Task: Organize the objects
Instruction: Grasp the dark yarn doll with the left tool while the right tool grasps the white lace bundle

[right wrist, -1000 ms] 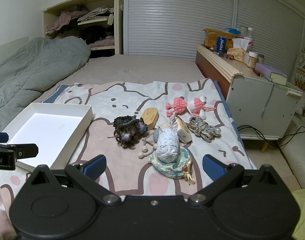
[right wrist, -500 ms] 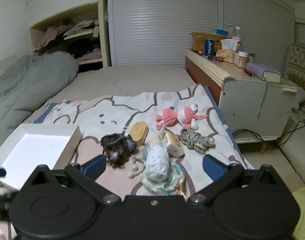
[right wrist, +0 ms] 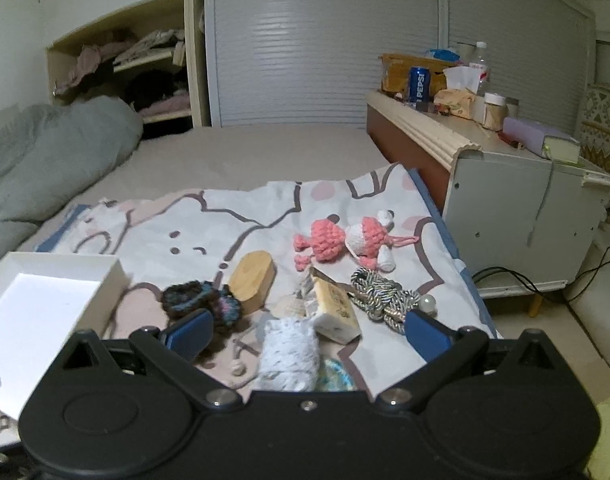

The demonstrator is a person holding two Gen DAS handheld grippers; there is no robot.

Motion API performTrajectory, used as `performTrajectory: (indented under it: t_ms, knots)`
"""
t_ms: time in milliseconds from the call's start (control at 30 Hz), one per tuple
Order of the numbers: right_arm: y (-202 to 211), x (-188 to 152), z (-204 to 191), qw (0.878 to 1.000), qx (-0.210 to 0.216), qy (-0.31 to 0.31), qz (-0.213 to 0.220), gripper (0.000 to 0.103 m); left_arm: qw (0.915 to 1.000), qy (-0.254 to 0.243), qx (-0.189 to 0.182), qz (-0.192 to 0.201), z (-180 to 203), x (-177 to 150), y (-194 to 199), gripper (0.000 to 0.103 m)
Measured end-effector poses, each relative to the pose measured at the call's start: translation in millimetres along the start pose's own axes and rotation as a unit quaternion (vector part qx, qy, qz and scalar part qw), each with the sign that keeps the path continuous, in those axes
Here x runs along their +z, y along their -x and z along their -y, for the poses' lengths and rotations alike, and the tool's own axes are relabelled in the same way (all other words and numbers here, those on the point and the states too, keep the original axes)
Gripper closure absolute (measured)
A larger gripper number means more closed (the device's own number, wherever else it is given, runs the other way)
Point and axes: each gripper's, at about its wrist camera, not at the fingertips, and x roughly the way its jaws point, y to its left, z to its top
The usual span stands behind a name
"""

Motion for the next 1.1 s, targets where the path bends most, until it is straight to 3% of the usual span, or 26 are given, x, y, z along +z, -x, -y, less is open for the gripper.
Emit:
performTrajectory:
  t_ms: [167,433,667,933,1100]
  knots:
    - [-24.7,-3.9,4.2,1.0,-0.004,0.005,-0.019,0.003,0.9994,0.009,-0.034,-0.006,-1.9,9.7,-27.5,0.0]
    - [-44.2,-13.5,7.3,0.997,0.042,-0.012,-0.058,0.02,0.9974,-0.009,-0.072,0.004,11.2,26.6,-73.4,0.002]
    - [-55.0,-21.3,1.5,0.994,0.064,-0.01,-0.083,0.037,0.9969,-0.02,-0.076,0.006,7.8,40.2,-109.2,0.017]
    - [-63.9,-26.1,3.0,0.992,0.066,-0.021,-0.101,0.055,0.9964,-0.015,-0.083,-0.002,2.1,50.9,-149.3,0.018]
    - [-64.4,-25.5,3.5,0.992,0.072,-0.024,-0.103,0.059,0.9951,-0.011,-0.097,-0.013,3.6,52.3,-172.5,0.018]
